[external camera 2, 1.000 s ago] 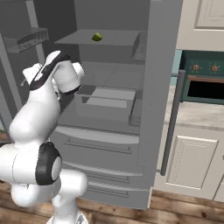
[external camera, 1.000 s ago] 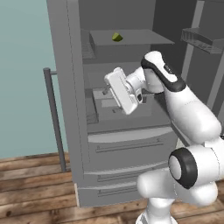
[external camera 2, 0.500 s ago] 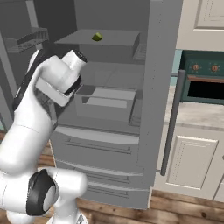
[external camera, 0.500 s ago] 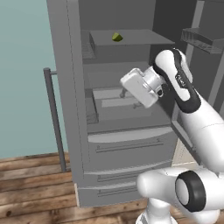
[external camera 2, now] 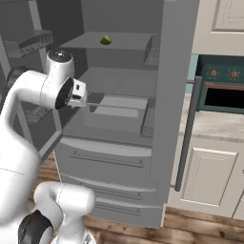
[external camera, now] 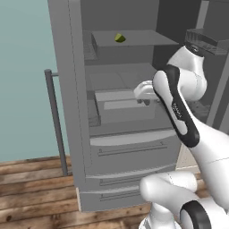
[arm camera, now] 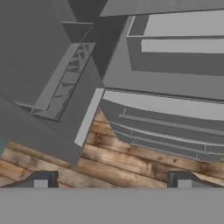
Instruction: There is a bowl on the dining counter. Grab a lemon wedge from the fridge and place it in the bowl. Then get the liquor bottle and glass cup from the cabinet and place them next to the bowl.
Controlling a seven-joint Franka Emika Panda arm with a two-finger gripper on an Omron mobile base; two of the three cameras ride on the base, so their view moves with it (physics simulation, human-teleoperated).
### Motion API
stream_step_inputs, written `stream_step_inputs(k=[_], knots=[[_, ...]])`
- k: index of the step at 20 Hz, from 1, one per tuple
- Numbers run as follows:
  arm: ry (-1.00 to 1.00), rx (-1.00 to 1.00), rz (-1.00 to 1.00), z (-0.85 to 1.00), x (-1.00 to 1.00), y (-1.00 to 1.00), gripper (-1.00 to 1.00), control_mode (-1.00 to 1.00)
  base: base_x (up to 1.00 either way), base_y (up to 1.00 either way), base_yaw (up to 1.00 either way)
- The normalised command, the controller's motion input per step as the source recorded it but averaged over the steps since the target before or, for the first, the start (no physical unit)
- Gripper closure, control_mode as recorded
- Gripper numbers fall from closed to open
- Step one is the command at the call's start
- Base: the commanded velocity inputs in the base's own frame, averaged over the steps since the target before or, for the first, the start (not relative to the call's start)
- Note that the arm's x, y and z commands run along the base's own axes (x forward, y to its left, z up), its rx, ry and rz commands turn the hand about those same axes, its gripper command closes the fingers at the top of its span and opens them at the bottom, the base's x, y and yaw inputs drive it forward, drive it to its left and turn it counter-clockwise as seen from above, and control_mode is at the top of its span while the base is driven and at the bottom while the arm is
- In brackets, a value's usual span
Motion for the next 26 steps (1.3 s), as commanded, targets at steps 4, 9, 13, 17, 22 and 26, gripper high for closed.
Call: stream_step_inputs(k=[4,9,13,17,22,26], knots=[[-0.41,-0.2,-0.08,-0.12,-0.38,-0.81,-1.0,-1.0,0.0,0.0,0.0],[-0.23,-0.04,-0.13,-0.12,-0.48,-0.61,-1.0,-1.0,0.0,0.0,0.0],[-0.07,0.0,-0.2,0.0,-0.31,-0.24,-1.0,-1.0,0.0,0.0,0.0],[-0.01,-0.02,-0.14,0.0,-0.07,0.0,-1.0,-1.0,0.0,0.0,0.0],[0.0,-0.01,-0.05,0.0,-0.05,0.03,-1.0,-1.0,0.0,0.0,0.0],[0.0,0.02,0.0,0.0,-0.12,-0.01,-1.0,-1.0,0.0,0.0,0.0]])
